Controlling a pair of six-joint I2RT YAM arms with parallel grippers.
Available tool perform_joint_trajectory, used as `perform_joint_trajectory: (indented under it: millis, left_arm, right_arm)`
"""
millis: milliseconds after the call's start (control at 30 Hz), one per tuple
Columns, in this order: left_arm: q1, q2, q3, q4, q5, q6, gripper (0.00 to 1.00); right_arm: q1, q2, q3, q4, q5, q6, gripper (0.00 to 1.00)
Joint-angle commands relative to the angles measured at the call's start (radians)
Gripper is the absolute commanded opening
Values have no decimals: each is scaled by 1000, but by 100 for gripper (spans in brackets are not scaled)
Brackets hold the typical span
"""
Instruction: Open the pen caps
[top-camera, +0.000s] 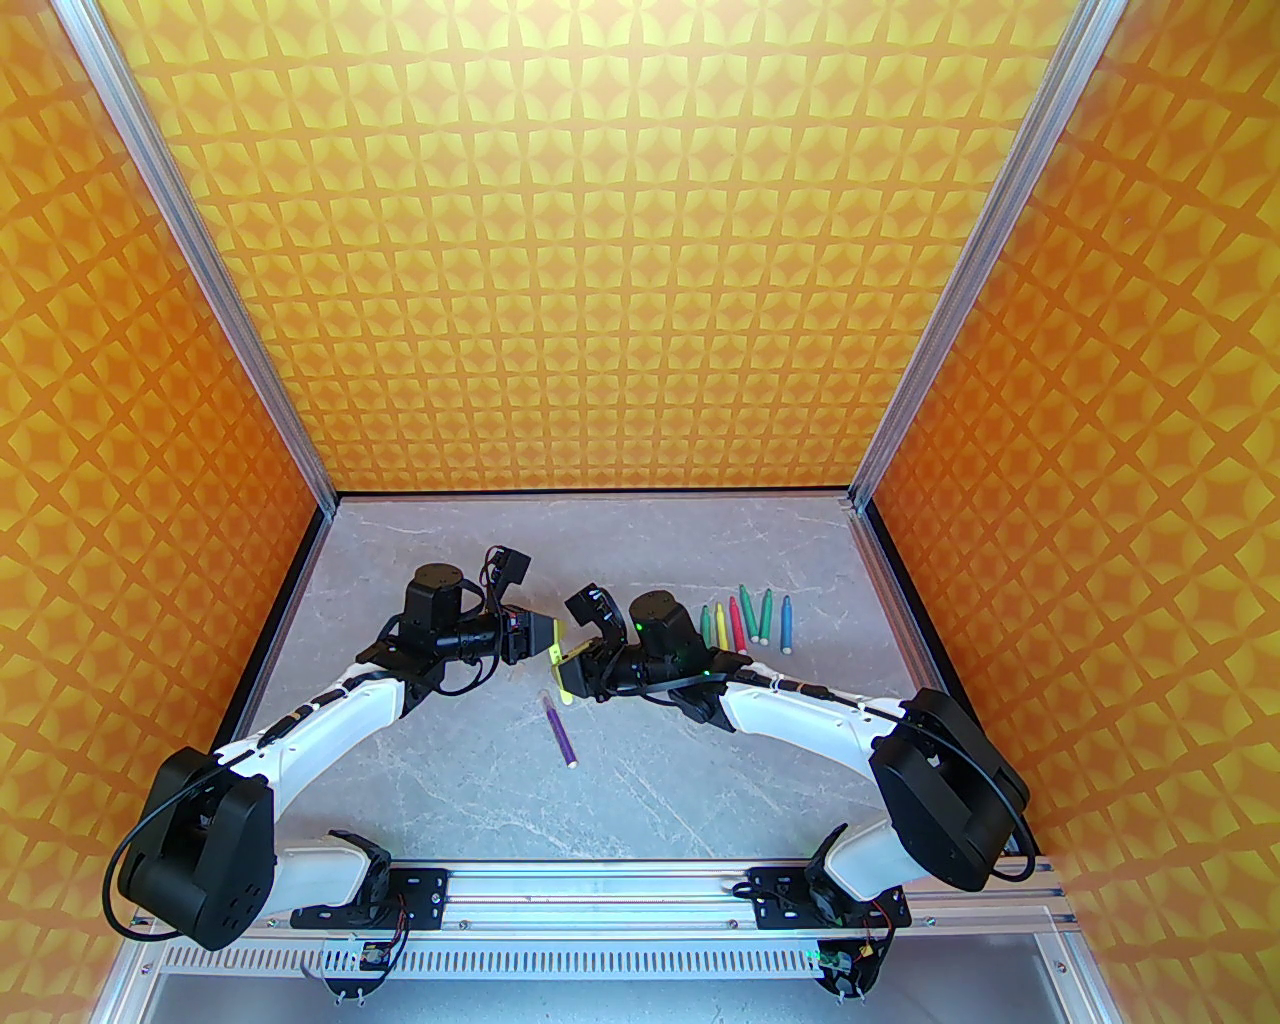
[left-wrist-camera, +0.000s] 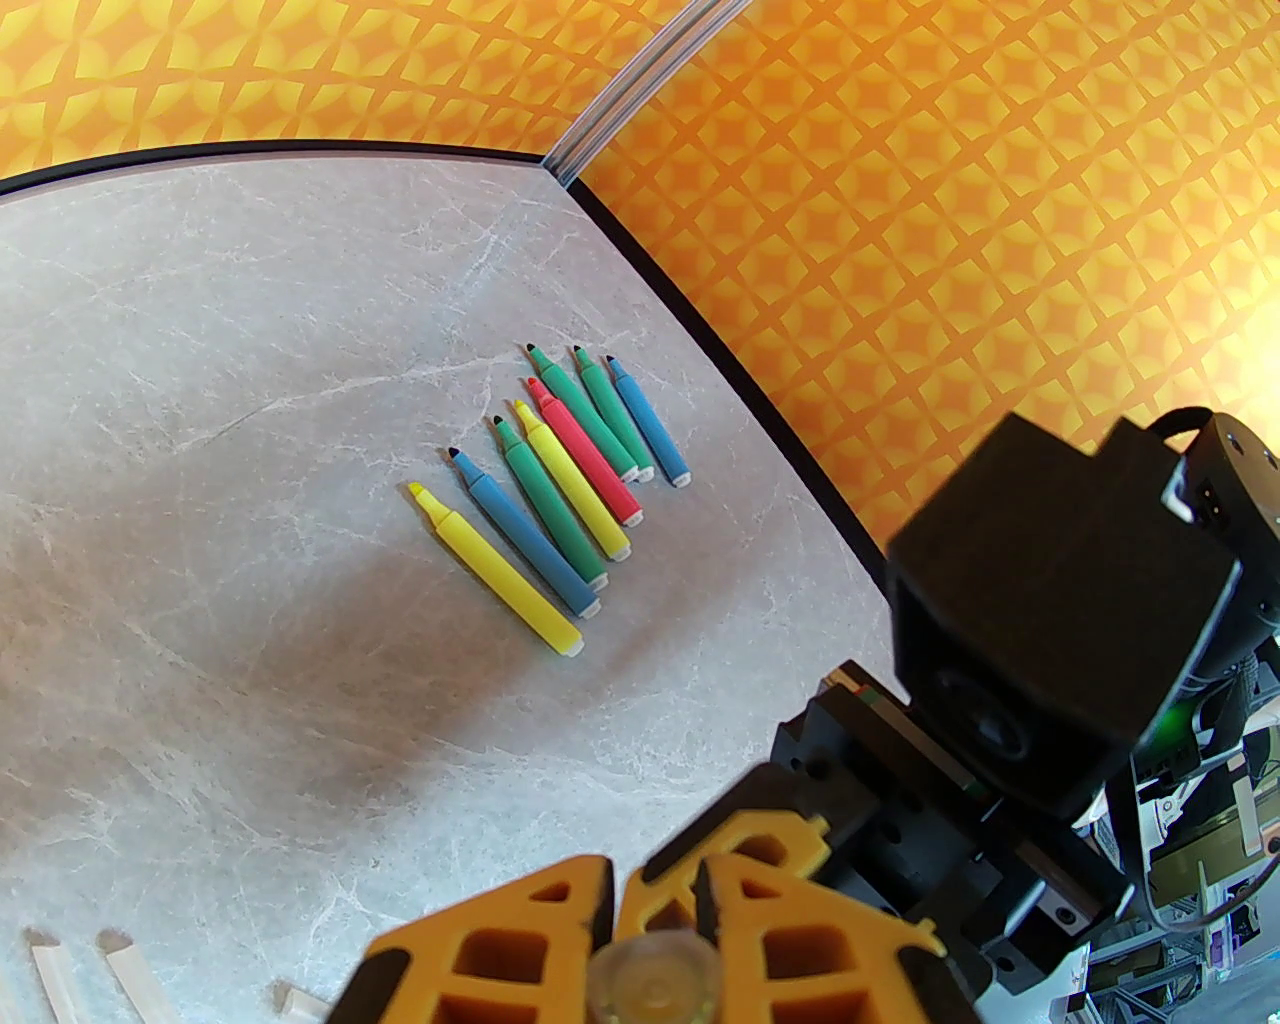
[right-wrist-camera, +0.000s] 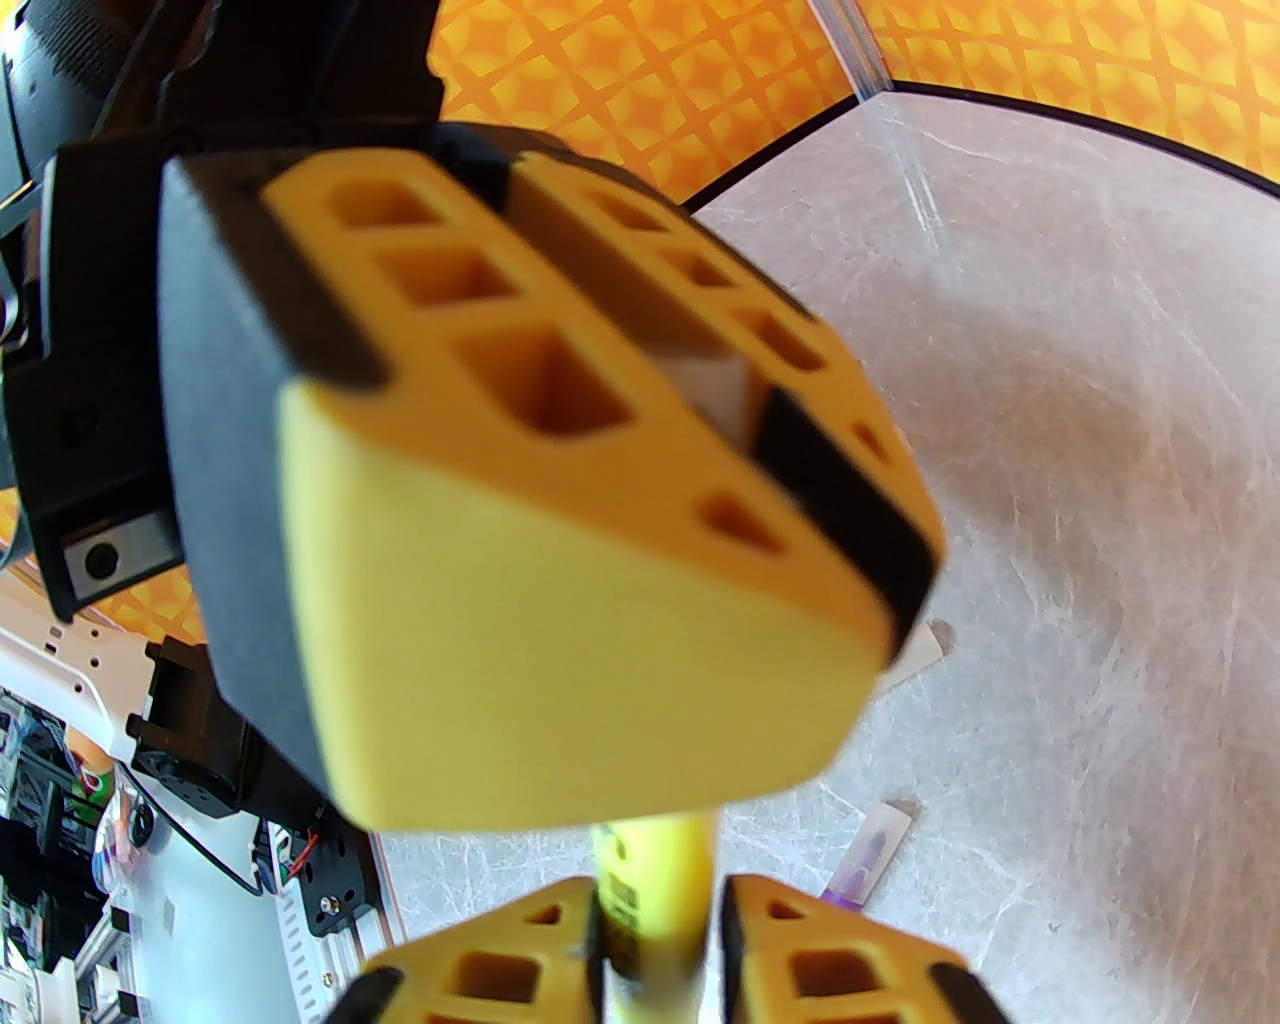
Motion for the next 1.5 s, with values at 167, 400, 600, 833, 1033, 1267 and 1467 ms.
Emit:
perform_joint_trajectory:
  millis: [167, 400, 600, 833, 1033, 1267, 1467]
  left_arm:
    - [-5, -6, 26, 16, 19, -15, 3]
    - [-5, -7, 22, 38, 18, -33, 2]
    - [-5, -8, 10, 93, 18, -65, 1]
    - [-3, -2, 13, 118, 16, -80, 0]
    - [5, -5, 26, 119, -7, -87, 0]
    - [19, 6, 48, 129, -52, -120, 0]
    - [24, 28, 51, 177, -78, -174, 0]
  right_arm:
    - [-5, 44, -10, 88, -5, 37, 34]
    - [-5, 61, -3, 108, -16, 45, 33]
    - [-5, 58, -15, 109, -19, 45, 21]
    - [-4, 36, -59, 115, -29, 42, 4]
    - [-4, -5, -141, 116, -25, 44, 0]
    - [6, -52, -258, 159, -33, 71, 0]
    - [11, -71, -332, 203, -50, 92, 0]
